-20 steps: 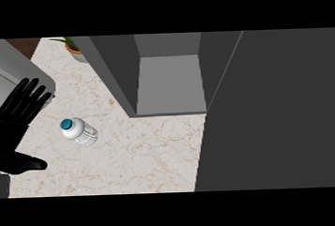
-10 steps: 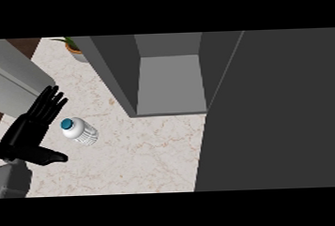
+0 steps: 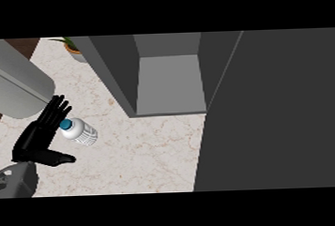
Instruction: Pick up the bottled water, place it into the cabinet and close the cabinet
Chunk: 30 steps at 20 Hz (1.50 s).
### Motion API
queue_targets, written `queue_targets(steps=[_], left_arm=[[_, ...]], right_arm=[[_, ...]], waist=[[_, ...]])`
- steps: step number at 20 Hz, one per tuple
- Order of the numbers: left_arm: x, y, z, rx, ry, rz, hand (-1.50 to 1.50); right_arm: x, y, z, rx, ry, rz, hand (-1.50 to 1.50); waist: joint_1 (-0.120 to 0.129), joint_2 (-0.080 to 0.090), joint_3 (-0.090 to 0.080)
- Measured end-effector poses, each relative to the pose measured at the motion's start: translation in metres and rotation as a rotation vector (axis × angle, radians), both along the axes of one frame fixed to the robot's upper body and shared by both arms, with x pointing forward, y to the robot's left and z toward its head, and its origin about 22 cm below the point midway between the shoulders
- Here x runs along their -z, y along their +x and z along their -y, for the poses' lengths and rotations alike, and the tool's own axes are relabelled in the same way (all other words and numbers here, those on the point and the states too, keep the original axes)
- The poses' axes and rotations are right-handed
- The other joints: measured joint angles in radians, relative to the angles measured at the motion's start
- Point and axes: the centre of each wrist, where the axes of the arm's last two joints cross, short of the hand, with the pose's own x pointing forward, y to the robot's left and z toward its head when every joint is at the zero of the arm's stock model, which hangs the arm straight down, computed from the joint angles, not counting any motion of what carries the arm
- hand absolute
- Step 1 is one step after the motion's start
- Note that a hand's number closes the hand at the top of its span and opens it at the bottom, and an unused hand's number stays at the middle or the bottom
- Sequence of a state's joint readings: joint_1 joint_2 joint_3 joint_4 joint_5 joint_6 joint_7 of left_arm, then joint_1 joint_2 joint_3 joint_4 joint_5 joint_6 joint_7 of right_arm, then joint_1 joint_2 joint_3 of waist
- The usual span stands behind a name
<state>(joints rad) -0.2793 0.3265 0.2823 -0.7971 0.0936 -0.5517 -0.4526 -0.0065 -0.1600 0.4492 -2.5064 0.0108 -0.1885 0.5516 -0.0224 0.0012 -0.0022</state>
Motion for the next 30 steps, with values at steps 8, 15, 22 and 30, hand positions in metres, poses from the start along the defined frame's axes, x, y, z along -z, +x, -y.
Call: queue_targets(steps=[8,15,22,30], left_arm=[[0.033,-0.002,0.009,-0.025,0.019,-0.035,-1.50],[0.047,-0.008,0.006,-0.047,0.016,-0.059,-1.50],[0.055,-0.008,0.012,-0.053,-0.023,-0.071,-1.50],[0.055,0.005,0.029,-0.043,-0.084,-0.077,-1.50]], right_arm=[[-0.002,0.001,0.001,0.007,-0.016,0.005,-1.50],[-0.001,0.002,0.000,0.008,-0.012,0.023,-1.50],[0.000,0.002,0.002,0.026,-0.014,0.024,-1.50],[0.004,0.001,0.003,0.045,-0.002,0.016,-1.50]], waist=[[-0.004,0.002,-0.001],[-0.009,0.004,-0.001],[-0.012,0.004,-0.002],[-0.015,0.004,0.000]])
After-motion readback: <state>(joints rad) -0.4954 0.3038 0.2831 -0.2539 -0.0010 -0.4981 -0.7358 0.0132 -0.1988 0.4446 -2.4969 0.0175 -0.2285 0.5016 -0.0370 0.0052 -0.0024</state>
